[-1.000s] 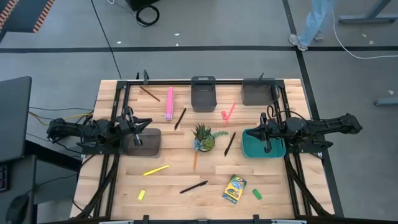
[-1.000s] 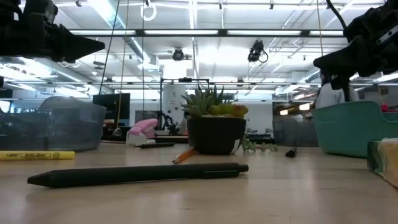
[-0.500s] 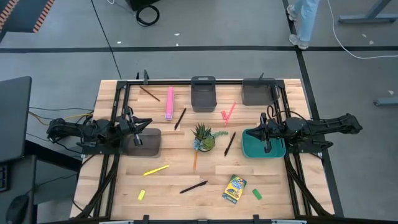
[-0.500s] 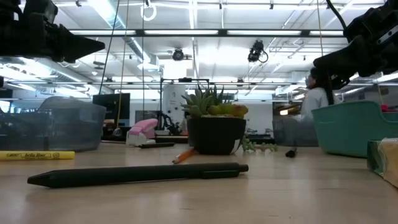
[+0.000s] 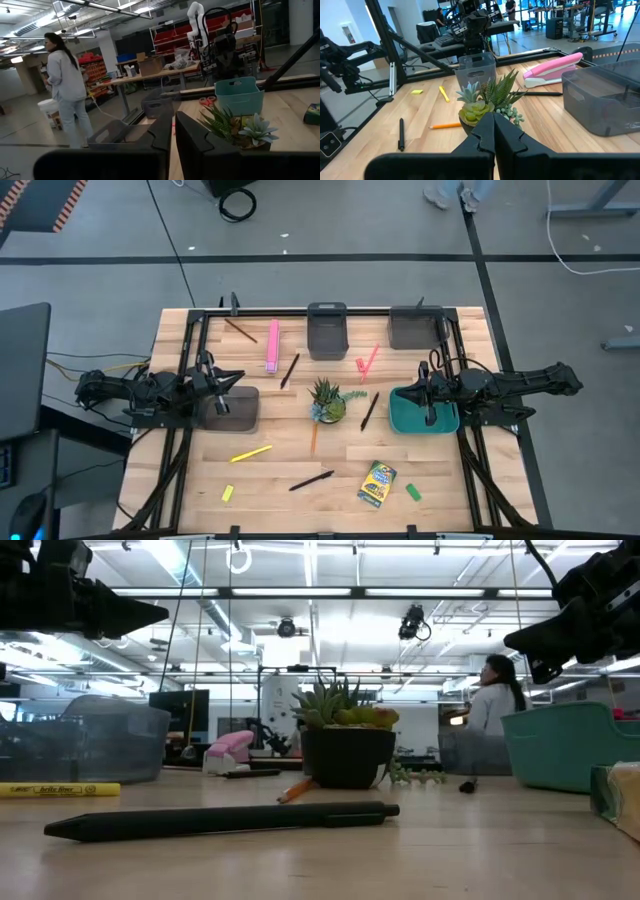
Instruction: Sort crayons/erasers/pens/pencils in bins
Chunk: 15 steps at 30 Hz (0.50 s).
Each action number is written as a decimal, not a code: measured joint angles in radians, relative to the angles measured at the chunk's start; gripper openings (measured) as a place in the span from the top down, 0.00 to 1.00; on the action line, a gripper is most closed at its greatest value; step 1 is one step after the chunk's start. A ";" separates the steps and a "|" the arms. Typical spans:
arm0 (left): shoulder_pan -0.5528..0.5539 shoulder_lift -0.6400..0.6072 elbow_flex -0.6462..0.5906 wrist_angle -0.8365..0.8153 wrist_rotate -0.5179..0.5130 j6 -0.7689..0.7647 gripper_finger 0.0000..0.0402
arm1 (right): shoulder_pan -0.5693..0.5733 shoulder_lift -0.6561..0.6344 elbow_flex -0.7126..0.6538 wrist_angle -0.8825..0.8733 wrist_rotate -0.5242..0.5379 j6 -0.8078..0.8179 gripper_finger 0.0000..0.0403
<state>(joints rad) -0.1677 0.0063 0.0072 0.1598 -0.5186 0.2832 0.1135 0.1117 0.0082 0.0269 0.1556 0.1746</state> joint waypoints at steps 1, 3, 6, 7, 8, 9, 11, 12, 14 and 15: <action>0.000 0.000 0.000 0.000 0.000 0.000 0.91 | 0.000 0.000 0.000 0.000 0.000 0.000 0.99; 0.000 0.000 0.000 0.000 0.000 -0.001 0.91 | 0.000 0.000 0.000 0.000 0.000 0.000 0.99; 0.000 0.000 0.000 0.000 0.000 -0.003 0.92 | 0.000 0.000 0.000 0.000 0.000 0.000 0.99; 0.001 0.000 0.000 0.007 0.000 -0.003 0.92 | 0.000 0.000 0.000 0.000 0.000 0.000 0.99; 0.002 0.000 0.000 0.025 0.000 -0.003 0.93 | 0.000 0.000 0.000 0.000 0.000 0.000 0.99; 0.003 0.000 0.000 0.045 0.000 -0.003 0.93 | 0.000 0.000 0.000 0.000 0.000 0.000 0.99; 0.003 0.000 0.000 0.066 0.000 -0.018 0.94 | 0.000 0.000 0.000 0.000 0.000 0.000 0.99; 0.003 0.000 0.000 0.082 0.000 -0.044 0.94 | 0.000 0.000 0.000 0.000 0.000 0.000 0.99; 0.004 0.000 0.000 0.166 -0.001 -0.096 0.93 | 0.000 0.000 0.000 0.000 0.000 0.000 0.99; 0.008 0.000 0.000 0.208 -0.004 -0.101 0.93 | 0.000 0.000 0.000 0.000 0.000 0.000 0.99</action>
<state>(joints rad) -0.1593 0.0060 0.0074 0.3675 -0.5222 0.1827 0.1135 0.1120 0.0084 0.0269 0.1558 0.1747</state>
